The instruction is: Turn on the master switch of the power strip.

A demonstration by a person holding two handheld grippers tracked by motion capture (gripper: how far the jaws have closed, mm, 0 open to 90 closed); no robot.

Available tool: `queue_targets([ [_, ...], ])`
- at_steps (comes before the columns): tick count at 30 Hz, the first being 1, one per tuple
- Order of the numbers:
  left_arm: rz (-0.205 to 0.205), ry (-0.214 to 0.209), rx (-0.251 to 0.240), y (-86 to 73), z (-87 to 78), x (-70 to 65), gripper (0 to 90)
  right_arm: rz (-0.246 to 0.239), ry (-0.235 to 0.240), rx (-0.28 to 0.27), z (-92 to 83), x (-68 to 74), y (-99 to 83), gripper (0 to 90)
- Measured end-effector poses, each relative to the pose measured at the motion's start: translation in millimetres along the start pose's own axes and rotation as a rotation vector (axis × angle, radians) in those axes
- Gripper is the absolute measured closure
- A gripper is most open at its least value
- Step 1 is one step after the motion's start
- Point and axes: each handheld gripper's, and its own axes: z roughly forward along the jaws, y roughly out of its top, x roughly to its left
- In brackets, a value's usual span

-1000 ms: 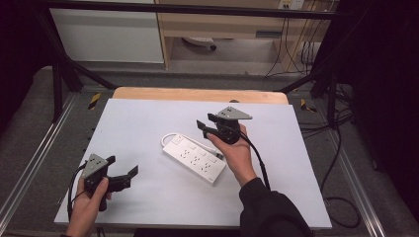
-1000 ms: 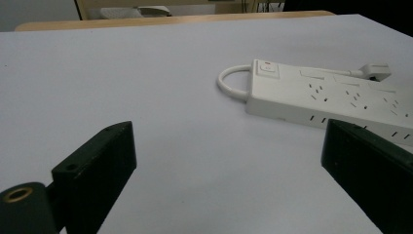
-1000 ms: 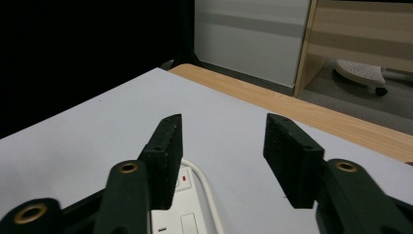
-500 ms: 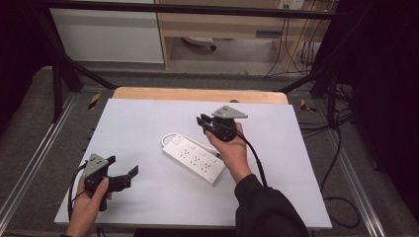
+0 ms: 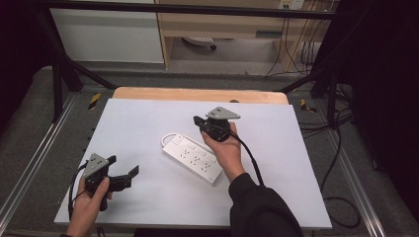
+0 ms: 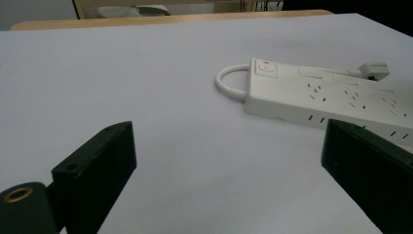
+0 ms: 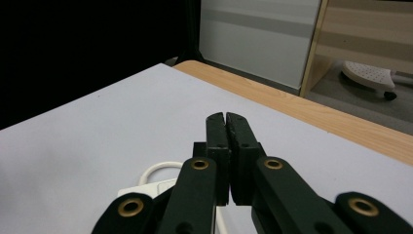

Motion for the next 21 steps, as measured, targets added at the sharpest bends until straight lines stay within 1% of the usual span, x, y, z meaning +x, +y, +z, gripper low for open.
queue_targets([
  [1,0.003,0.001,0.000,0.1,-0.2,0.0,5.8,-0.007,0.004,0.015,3.8,1.8,-1.8,90.0],
  [2,0.005,-0.001,0.003,0.1,-0.7,-0.1,5.8,-0.007,0.004,0.015,3.8,1.8,-1.8,90.0],
  [3,0.005,0.001,0.000,0.1,-1.2,-0.3,5.8,-0.007,0.009,0.023,7.9,3.5,-3.8,90.0],
  [9,0.004,-0.001,0.002,0.1,-0.8,0.0,5.9,-0.006,0.015,0.058,19.5,9.0,-9.3,90.0],
  [15,0.014,-0.005,0.003,0.1,-0.7,-1.0,6.0,-0.004,0.024,0.080,28.1,13.5,-12.9,90.0],
  [18,0.012,-0.005,0.002,-0.1,-0.4,-1.3,6.1,0.007,0.028,0.089,31.2,14.8,-14.9,90.0],
  [21,0.012,-0.003,0.006,-0.3,-0.1,-0.8,6.1,0.008,0.028,0.098,34.7,16.1,-15.8,90.0],
])
